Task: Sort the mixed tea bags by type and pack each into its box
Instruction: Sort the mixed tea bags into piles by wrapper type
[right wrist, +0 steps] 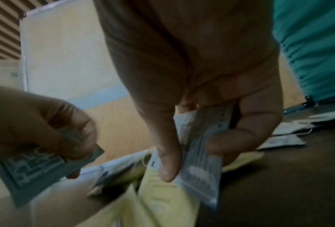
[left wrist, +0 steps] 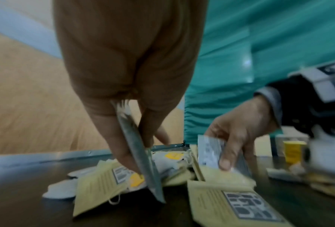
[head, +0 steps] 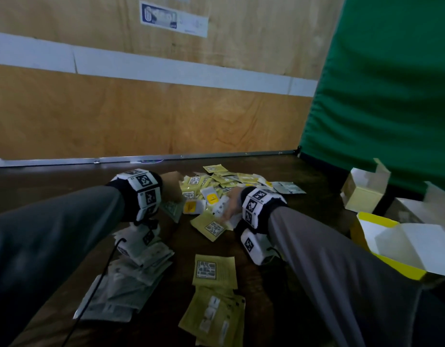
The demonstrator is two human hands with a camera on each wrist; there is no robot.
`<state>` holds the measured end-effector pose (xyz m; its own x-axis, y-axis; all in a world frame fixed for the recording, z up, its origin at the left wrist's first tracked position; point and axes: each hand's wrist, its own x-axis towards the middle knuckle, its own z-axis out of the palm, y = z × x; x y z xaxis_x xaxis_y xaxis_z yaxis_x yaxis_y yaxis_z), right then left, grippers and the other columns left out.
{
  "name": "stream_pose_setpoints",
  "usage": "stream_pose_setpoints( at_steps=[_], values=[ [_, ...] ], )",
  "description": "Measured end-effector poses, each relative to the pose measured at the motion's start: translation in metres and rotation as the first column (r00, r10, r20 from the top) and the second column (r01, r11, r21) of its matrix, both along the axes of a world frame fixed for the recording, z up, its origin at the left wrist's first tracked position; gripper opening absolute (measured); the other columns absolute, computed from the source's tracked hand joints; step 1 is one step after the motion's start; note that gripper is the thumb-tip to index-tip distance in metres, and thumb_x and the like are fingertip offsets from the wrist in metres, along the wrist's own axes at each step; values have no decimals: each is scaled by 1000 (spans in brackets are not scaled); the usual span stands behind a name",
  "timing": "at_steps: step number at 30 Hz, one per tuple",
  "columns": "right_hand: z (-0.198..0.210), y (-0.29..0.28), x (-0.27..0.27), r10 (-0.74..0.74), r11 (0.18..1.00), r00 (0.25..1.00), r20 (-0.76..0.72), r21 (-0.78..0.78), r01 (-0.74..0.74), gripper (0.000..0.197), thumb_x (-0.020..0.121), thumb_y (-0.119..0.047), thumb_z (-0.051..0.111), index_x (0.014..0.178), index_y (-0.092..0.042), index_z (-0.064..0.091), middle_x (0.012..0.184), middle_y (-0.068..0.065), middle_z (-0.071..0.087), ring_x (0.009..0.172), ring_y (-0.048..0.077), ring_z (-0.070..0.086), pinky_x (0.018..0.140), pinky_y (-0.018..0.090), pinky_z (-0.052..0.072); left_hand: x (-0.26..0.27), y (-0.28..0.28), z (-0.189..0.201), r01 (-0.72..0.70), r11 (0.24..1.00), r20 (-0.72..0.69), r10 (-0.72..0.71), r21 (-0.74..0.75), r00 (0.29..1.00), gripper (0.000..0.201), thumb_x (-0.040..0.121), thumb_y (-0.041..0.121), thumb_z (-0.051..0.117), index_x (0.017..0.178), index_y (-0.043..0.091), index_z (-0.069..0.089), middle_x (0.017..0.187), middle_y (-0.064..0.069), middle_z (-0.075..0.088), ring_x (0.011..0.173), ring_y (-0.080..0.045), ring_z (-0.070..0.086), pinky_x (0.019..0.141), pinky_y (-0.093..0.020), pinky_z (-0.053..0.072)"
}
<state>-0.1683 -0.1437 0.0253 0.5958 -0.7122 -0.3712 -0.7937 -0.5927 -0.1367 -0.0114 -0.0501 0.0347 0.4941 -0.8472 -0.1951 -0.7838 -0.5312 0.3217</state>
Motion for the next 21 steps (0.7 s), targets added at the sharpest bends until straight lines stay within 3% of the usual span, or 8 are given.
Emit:
stream_pose_setpoints(
  at_steps=[3, 7, 10, 12, 15, 16, 19, 21],
  values=[
    [13, -12, -7, -55, 997, 994, -95, 51, 60, 53, 90, -32, 61, 130, 1, 51, 134, 18, 52, 123, 33, 50, 95, 38, 42, -5, 0, 6, 102, 993, -27, -103, -61, 994, 27, 91, 7, 58, 116, 10, 67, 130, -8, 58, 111, -25, 58, 73, -26, 48],
    [38, -24, -36, -110, 993, 989, 103, -18, 112, 40, 82, -33, 68, 108, -2, 64, 102, 11, 66, 88, 24, 63, 78, 33, 52, -14, 8, 14, 88, 989, -56, -95, -122, 994, 27, 94, 1, 48, 108, 7, 71, 119, -7, 66, 70, -14, 58, 52, -20, 44],
    [49, -21, -55, -278, 928, 874, 398, 347, 138, 15, 90, -20, 62, 99, -9, 59, 82, 11, 59, 62, 17, 56, 57, 28, 46, -21, 8, 18, -17, 955, -278, -69, -295, 958, 30, 96, 1, 40, 110, 2, 67, 107, -13, 67, 63, -17, 50, 52, -21, 41],
    [56, -7, -66, -405, 826, 776, 483, 557, 84, 8, 92, -16, 57, 101, -16, 58, 85, 6, 62, 66, 12, 59, 51, 22, 48, -33, 6, 19, -121, 928, -541, -96, -351, 835, 26, 97, 11, 44, 109, -1, 65, 95, -20, 65, 71, -26, 55, 63, -26, 49],
    [56, 13, -79, -427, 788, 746, 511, 615, 30, 16, 93, -17, 56, 108, -14, 59, 94, 5, 66, 80, 14, 63, 58, 20, 55, -54, 10, 23, -192, 935, -820, -148, -298, 552, 34, 95, 34, 53, 109, 5, 63, 97, -12, 70, 79, -23, 67, 67, -32, 59],
    [55, 18, -83, -442, 784, 733, 517, 619, 37, 18, 92, -17, 56, 110, -13, 59, 95, 6, 67, 81, 15, 64, 59, 20, 56, -58, 11, 22, -135, 940, -801, -185, -313, 569, 31, 93, 36, 57, 103, 9, 65, 92, -8, 72, 77, -20, 69, 64, -30, 58],
    [50, 23, -94, -457, 810, 705, 542, 580, 80, 20, 93, -15, 55, 111, -10, 59, 94, 9, 68, 76, 18, 67, 57, 20, 56, -66, 23, 18, 158, 929, -433, -300, -334, 850, 26, 89, 40, 63, 88, 15, 68, 92, -6, 69, 80, -21, 65, 70, -28, 51],
    [47, 23, -101, -461, 826, 698, 548, 552, 113, 23, 93, -14, 55, 115, -6, 57, 91, 12, 67, 69, 19, 67, 52, 20, 55, -67, 36, 14, 318, 912, -278, -386, -260, 880, 29, 90, 42, 60, 85, 14, 66, 80, 0, 59, 76, -17, 57, 70, -24, 44]
  ],
)
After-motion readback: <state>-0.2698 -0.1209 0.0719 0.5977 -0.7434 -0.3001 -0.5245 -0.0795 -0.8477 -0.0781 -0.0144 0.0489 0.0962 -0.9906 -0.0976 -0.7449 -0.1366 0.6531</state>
